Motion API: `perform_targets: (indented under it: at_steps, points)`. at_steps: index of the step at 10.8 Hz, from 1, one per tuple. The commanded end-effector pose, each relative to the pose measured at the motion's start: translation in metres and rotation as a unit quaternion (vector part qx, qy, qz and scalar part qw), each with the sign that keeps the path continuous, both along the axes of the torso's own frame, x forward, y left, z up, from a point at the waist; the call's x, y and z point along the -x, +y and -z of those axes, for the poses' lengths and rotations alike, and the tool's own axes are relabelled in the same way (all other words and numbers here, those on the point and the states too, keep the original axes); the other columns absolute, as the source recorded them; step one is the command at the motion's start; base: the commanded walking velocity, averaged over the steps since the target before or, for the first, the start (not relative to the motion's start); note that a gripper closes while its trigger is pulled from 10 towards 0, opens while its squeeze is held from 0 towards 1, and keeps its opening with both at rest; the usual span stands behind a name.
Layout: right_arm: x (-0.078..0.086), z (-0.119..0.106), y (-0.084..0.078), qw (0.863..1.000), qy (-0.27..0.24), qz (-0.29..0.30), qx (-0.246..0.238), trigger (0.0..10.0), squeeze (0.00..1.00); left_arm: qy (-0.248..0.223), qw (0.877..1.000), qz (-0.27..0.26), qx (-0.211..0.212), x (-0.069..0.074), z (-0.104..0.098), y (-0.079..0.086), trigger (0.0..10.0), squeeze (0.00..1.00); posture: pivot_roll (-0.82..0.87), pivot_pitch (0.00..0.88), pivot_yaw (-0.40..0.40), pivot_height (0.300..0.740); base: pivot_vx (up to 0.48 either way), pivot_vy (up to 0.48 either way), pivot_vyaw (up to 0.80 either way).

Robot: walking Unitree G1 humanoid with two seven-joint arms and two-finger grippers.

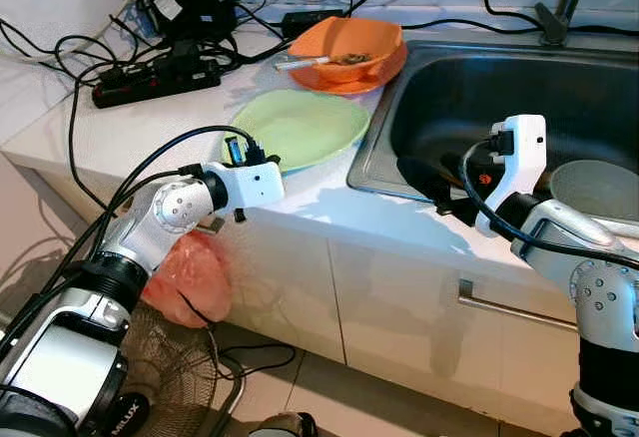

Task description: Kitchen organization

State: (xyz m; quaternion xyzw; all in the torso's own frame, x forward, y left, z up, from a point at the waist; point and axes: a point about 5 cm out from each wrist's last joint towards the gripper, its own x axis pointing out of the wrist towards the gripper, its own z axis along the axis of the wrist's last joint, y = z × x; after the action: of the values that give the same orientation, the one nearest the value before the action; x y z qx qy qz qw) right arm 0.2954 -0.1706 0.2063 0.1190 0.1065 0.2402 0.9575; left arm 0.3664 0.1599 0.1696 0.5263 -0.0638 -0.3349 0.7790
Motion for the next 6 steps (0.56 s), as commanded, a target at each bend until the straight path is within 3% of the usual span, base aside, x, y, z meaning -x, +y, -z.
perform_targets:
  at_steps: [1, 4, 6]
  points:
    - [-0.001, -0.004, 0.002, 1.0, -0.003, -0.004, -0.002, 10.0, 0.0, -0.014, 1.0, -0.01, 0.004, -0.003, -0.006, 0.004, 0.0, 0.0, 0.11, 0.056, 0.151, 0.74, 0.0, 0.0, 0.0]
    - [-0.001, -0.002, 0.0, 1.0, 0.006, -0.001, -0.009, 10.0, 0.0, -0.047, 0.998, 0.022, 0.02, 0.003, -0.008, -0.009, 0.0, 0.0, 0.11, 0.058, 0.151, 0.74, 0.0, 0.0, 0.0]
    - [-0.002, -0.003, -0.001, 1.0, 0.006, 0.0, -0.01, 10.0, 0.0, -0.04, 0.998, 0.033, 0.027, 0.007, -0.003, -0.015, 0.0, 0.0, 0.11, 0.058, 0.152, 0.74, 0.0, 0.0, 0.0]
